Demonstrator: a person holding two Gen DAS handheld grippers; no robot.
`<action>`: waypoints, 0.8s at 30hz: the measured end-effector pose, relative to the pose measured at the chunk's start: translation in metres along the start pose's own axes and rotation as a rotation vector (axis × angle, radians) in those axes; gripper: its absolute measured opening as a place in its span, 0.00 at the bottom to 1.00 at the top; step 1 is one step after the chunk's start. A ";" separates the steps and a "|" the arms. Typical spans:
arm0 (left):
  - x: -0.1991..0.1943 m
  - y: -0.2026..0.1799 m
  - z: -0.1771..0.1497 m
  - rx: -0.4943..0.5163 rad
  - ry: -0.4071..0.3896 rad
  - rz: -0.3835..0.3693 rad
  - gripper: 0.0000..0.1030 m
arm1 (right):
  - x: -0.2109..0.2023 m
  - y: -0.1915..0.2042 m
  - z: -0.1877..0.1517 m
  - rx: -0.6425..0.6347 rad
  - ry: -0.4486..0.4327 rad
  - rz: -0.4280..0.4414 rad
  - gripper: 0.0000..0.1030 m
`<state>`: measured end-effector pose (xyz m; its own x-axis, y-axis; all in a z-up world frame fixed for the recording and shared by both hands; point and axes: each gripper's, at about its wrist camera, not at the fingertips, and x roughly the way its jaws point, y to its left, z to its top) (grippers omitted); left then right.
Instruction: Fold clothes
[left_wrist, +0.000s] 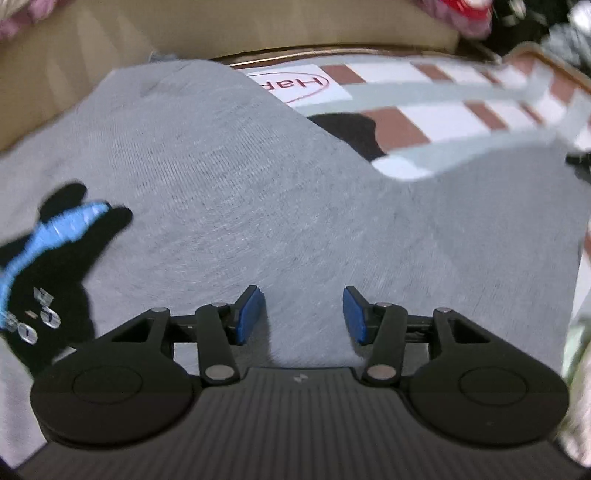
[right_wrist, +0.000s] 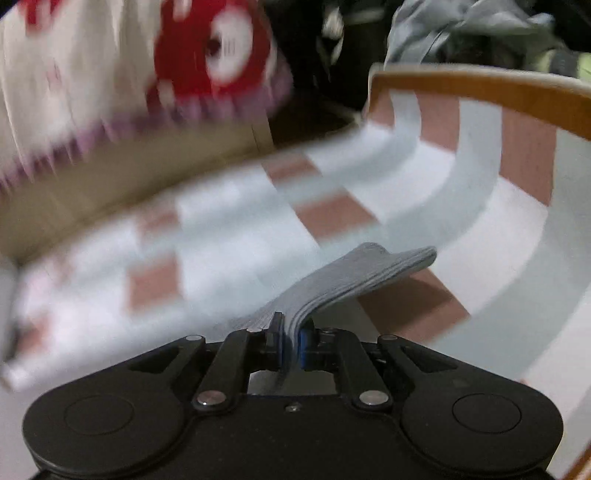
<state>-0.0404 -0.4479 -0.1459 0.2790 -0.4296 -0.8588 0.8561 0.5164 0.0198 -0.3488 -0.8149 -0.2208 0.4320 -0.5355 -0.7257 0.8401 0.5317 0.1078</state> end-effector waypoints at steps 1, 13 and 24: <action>-0.001 0.001 0.001 0.009 0.009 -0.003 0.49 | 0.001 0.004 0.000 -0.004 0.022 -0.054 0.19; -0.107 0.106 0.022 0.237 0.210 0.173 0.50 | -0.098 0.090 0.070 0.151 -0.057 0.135 0.68; -0.236 0.297 -0.104 -0.246 0.261 0.352 0.59 | -0.131 0.356 0.030 -0.082 0.256 0.894 0.68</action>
<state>0.1026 -0.1167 0.0093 0.3875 -0.0143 -0.9217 0.5928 0.7696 0.2373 -0.0969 -0.5751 -0.0668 0.8134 0.2504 -0.5250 0.2008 0.7263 0.6574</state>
